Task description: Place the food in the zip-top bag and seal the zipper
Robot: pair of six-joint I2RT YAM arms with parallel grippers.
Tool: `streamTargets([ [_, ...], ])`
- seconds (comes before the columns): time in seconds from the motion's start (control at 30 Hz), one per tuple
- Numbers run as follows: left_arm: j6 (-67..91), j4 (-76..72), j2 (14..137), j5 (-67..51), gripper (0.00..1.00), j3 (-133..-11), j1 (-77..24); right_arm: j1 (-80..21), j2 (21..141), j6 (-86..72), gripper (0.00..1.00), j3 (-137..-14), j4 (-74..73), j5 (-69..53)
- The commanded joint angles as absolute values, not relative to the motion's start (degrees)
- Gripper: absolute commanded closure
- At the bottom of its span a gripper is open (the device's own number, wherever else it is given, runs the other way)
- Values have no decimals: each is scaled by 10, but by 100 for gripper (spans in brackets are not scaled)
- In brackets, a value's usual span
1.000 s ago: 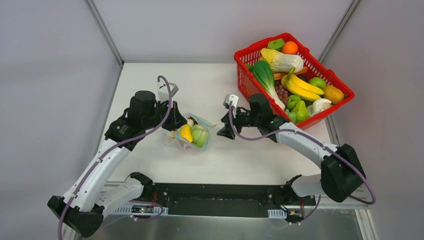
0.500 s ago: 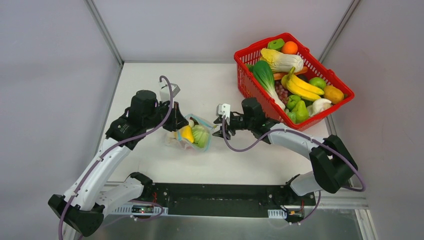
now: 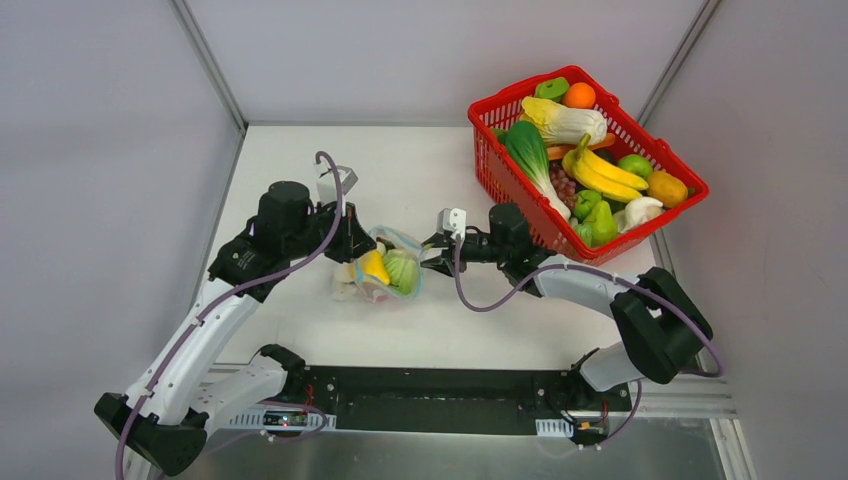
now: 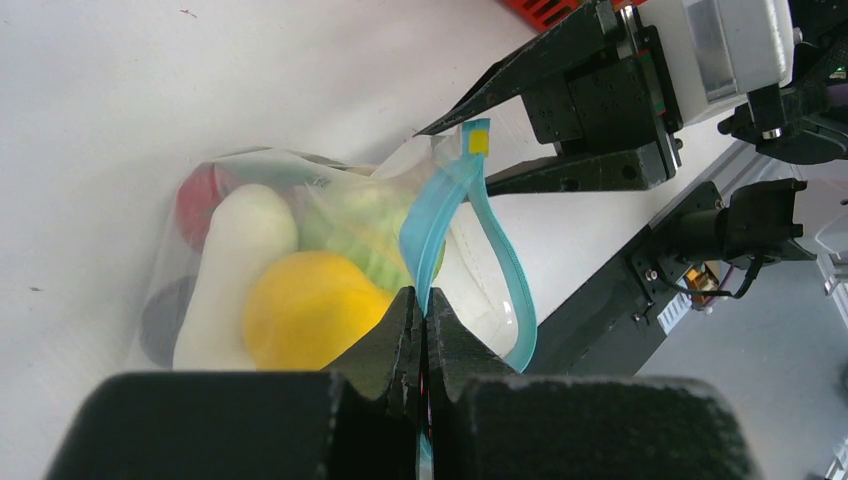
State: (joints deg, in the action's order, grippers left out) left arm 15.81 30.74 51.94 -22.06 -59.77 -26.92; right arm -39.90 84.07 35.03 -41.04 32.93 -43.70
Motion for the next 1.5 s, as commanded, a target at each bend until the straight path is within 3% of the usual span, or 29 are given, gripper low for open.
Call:
streamTargets([
  [0.0, 165, 272, 503, -232, 100, -601, -268, -400, 851, 307, 57, -405, 446, -451],
  [0.27, 168, 266, 498, -218, 100, -601, -268, -400, 848, 319, 73, -394, 426, -432],
  [0.47, 166, 262, 496, -204, 100, -598, -268, -399, 815, 320, 100, -394, 380, -397],
  [0.63, 146, 291, 494, -184, 100, -609, -269, -396, 761, 314, 100, -395, 338, -375],
  [0.8, 115, 340, 500, -127, 100, -635, -268, -384, 689, 271, 100, -449, 209, -439],
  [0.9, 101, 379, 520, -77, 82, -660, -268, -382, 671, 241, 100, -479, 146, -457],
  [1.03, 86, 426, 545, -50, 41, -696, -268, -374, 663, 160, 100, -504, 123, -437],
  [1.13, 82, 427, 535, -39, 23, -703, -268, -354, 680, 88, 100, -539, 121, -438],
  [1.23, 69, 417, 519, -38, 14, -695, -268, -338, 716, 37, 100, -574, 99, -424],
  [1.47, 94, 386, 530, 23, 11, -646, -264, -318, 740, 38, 100, -553, 121, -453],
])
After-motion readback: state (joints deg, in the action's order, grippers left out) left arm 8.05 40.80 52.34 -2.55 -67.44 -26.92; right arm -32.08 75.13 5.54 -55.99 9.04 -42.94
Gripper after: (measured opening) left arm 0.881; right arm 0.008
